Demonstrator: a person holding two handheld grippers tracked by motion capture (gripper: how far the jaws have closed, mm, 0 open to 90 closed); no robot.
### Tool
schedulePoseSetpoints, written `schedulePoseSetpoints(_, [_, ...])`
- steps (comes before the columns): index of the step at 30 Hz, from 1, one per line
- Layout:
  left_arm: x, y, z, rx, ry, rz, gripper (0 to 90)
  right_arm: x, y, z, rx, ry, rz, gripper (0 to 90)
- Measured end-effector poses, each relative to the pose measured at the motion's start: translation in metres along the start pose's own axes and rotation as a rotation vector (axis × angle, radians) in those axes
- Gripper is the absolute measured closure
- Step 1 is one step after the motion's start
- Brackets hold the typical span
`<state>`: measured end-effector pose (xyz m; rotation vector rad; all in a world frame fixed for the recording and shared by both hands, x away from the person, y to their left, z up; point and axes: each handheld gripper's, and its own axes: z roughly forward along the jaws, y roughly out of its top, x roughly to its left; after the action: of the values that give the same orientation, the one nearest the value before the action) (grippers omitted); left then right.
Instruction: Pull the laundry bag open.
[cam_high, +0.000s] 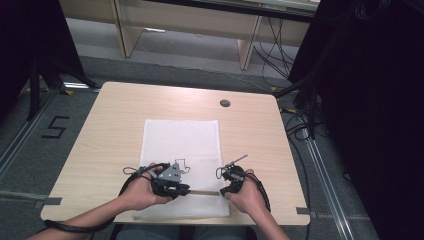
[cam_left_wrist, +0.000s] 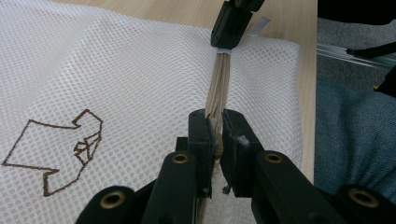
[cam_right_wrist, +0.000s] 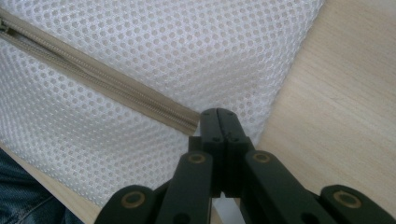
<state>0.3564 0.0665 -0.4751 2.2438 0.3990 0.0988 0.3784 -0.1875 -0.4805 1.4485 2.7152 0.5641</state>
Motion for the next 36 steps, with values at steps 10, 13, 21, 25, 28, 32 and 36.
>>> schedulePoseSetpoints(10, [-0.002,-0.005,-0.006,0.008,0.005,-0.01,82.0,-0.001,0.0,-0.001,0.012,0.002,0.002,90.0])
schedulePoseSetpoints(13, [-0.002,-0.005,-0.007,0.005,0.002,-0.005,81.9,-0.001,0.0,0.0,0.008,-0.003,-0.009,90.0])
schedulePoseSetpoints(21, [-0.001,-0.009,-0.014,0.006,0.011,-0.011,81.9,-0.001,0.0,0.0,0.011,-0.001,0.003,90.0])
schedulePoseSetpoints(25, [-0.001,-0.012,-0.019,0.011,0.021,-0.003,81.9,-0.001,0.0,0.0,0.011,-0.001,-0.005,90.0])
schedulePoseSetpoints(28, [-0.003,-0.012,-0.018,-0.009,0.013,-0.018,81.9,-0.001,0.0,0.0,0.009,0.0,-0.004,90.0])
schedulePoseSetpoints(32, [-0.002,-0.012,-0.019,-0.001,0.013,0.007,81.9,-0.001,0.0,0.0,0.009,0.0,-0.005,90.0])
schedulePoseSetpoints(36, [-0.002,-0.013,-0.021,-0.002,0.02,-0.008,81.9,-0.001,0.0,0.001,-0.004,0.002,-0.002,90.0])
